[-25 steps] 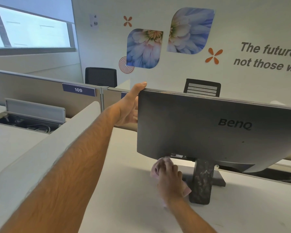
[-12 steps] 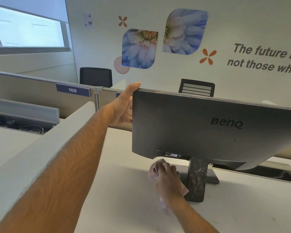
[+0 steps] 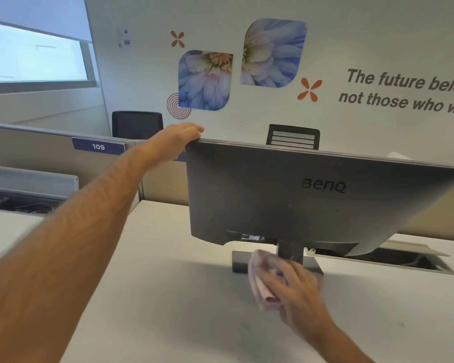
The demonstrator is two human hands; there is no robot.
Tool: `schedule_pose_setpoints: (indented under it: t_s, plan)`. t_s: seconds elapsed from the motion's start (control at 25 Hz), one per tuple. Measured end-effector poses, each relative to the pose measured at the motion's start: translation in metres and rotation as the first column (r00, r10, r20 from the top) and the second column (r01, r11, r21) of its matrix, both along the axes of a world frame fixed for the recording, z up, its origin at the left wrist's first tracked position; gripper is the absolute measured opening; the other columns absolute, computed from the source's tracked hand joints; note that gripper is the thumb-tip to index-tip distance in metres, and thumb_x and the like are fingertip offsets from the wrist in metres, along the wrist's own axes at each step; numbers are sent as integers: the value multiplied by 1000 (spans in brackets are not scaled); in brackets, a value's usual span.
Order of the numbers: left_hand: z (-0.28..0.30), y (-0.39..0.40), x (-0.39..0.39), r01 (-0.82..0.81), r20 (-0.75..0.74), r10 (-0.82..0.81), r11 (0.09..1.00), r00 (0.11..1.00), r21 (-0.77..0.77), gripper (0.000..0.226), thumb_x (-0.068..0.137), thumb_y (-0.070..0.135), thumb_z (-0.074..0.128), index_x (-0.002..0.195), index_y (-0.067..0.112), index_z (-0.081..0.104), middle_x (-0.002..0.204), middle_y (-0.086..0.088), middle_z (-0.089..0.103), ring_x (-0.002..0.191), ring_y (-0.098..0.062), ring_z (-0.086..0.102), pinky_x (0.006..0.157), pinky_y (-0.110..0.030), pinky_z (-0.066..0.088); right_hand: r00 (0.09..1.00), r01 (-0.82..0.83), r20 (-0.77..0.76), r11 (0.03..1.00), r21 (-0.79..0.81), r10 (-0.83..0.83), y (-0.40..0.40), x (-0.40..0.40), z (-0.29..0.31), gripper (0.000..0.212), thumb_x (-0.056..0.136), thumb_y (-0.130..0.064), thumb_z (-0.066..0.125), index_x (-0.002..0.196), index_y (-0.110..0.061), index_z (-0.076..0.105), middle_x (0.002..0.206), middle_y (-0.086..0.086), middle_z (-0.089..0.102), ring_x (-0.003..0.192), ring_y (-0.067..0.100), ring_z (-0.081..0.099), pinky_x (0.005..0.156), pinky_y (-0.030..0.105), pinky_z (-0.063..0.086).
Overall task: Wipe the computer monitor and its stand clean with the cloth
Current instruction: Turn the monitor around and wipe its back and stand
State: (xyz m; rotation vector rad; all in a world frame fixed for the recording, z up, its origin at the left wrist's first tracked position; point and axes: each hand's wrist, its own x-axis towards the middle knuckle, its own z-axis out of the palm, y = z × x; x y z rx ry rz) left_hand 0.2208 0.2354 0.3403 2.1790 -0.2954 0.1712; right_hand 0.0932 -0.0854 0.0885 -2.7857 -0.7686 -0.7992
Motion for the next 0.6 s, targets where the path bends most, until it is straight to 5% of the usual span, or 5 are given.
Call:
schedule_pose_setpoints:
  t_s: [0.08,0.16,0.28,0.4,0.6]
  plan:
    - [15,-15,-3,-120,172,67,939,983,322,45,104,36,39,146,22,45,153,-5,44,137,-25,43,111,-40,35,980,30,198,999,-11,-28,-35,16,9,96,58,-19,95,143,-26,49,142,8,46,123,31,48,91,50,47]
    - [24,-40,-9,-174,245,58,858,968,484,48,104,42,37,149,25,42,156,-6,41,139,-27,40,112,-42,32,938,90,339,995,-35,-73,-57,36,20,74,75,-29,83,141,-25,50,143,12,43,128,36,45,100,55,40]
    - [25,-92,-15,-199,305,-19,719,952,666,49,103,43,27,144,24,46,152,-8,46,135,-31,43,113,-51,30,954,152,283,970,-188,-95,-64,56,22,79,72,-16,83,142,-28,48,142,12,44,124,39,46,95,60,46]
    - [24,-133,-19,-165,284,-57,701,957,694,45,101,39,23,130,21,52,144,-10,52,126,-32,48,109,-56,32,996,70,76,935,-348,-46,-66,54,13,94,53,-10,93,134,-35,54,134,6,55,117,33,48,83,55,53]
    - [23,-170,-20,-144,267,-61,716,962,683,43,102,37,22,126,20,53,140,-8,55,119,-29,52,107,-56,35,995,85,61,974,-209,-73,-61,54,26,84,60,-17,91,136,-31,59,137,8,57,121,34,54,90,53,48]
